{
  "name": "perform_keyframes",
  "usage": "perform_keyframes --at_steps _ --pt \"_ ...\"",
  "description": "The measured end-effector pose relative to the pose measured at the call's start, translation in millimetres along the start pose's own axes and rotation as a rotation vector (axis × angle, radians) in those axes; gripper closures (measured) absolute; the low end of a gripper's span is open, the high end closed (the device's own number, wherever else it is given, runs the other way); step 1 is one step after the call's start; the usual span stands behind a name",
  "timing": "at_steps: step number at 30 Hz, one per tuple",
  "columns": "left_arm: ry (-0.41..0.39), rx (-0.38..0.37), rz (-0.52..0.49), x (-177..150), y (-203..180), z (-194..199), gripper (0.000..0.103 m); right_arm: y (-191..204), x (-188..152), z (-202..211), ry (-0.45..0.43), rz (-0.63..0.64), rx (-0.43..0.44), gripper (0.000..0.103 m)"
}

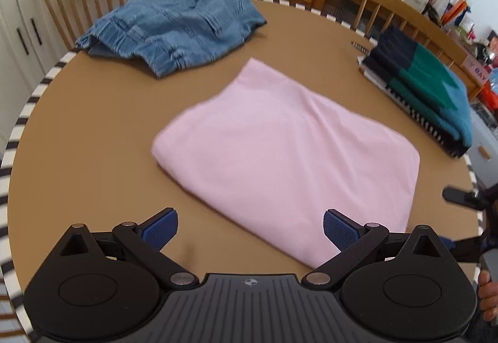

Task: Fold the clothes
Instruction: 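Lay the folded end on the pink shirt and open both grippers, then grasp the folded pink bundle's edge with both grippers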

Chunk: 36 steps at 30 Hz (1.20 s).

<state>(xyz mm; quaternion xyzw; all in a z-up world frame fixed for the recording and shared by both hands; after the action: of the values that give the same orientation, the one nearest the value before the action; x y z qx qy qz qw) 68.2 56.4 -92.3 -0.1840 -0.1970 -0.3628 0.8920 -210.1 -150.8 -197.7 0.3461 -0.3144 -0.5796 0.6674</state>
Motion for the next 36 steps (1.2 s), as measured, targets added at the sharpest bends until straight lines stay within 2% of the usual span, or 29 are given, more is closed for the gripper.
perform_keyframes --at_steps 7,11,17,19,24,28,32,36 --pt "0.057 -0.219 -0.193 85.1 64.4 -46.0 0.002 0.1 2.1 -5.9 -0.078 -0.114 0.016 0.001" --pt "0.183 -0.452 -0.175 121.6 90.1 -93.7 0.008 6.8 0.1 -13.5 -0.124 -0.101 0.001 0.001" --pt "0.421 -0.632 -0.190 136.3 94.9 -143.8 0.013 10.8 1.8 -18.9 -0.115 -0.091 -0.018 0.001" --pt "0.473 -0.694 -0.205 137.4 92.5 -149.7 0.013 9.3 3.2 -18.5 -0.103 -0.099 -0.013 0.002" --pt "0.564 -0.770 -0.177 143.7 91.8 -164.5 0.013 11.5 7.3 -21.2 -0.061 -0.095 -0.030 0.002" --pt "0.597 -0.819 -0.171 141.7 87.0 -170.8 0.013 15.6 7.9 -23.3 -0.032 -0.062 -0.046 0.000" --pt "0.623 -0.908 -0.178 135.7 72.5 -178.0 0.013 16.2 5.9 -29.8 0.000 -0.058 0.003 0.000" --pt "0.652 -0.957 -0.157 135.3 65.4 -185.7 0.014 27.3 5.6 -38.3 0.029 -0.002 -0.007 0.000"
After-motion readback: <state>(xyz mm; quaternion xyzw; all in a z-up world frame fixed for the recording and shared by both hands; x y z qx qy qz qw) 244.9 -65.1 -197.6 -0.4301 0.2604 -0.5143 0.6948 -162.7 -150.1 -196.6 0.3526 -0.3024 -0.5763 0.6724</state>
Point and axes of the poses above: each gripper's, at about its wrist camera, not at the fingertips, and z roughly against the way its jaws point, y to its left, x to its top, the point moved 4 cm from there along -z, roughly the way its jaws point, and after that the axes turned 2 degrees about -x, right-handed, at the moved point
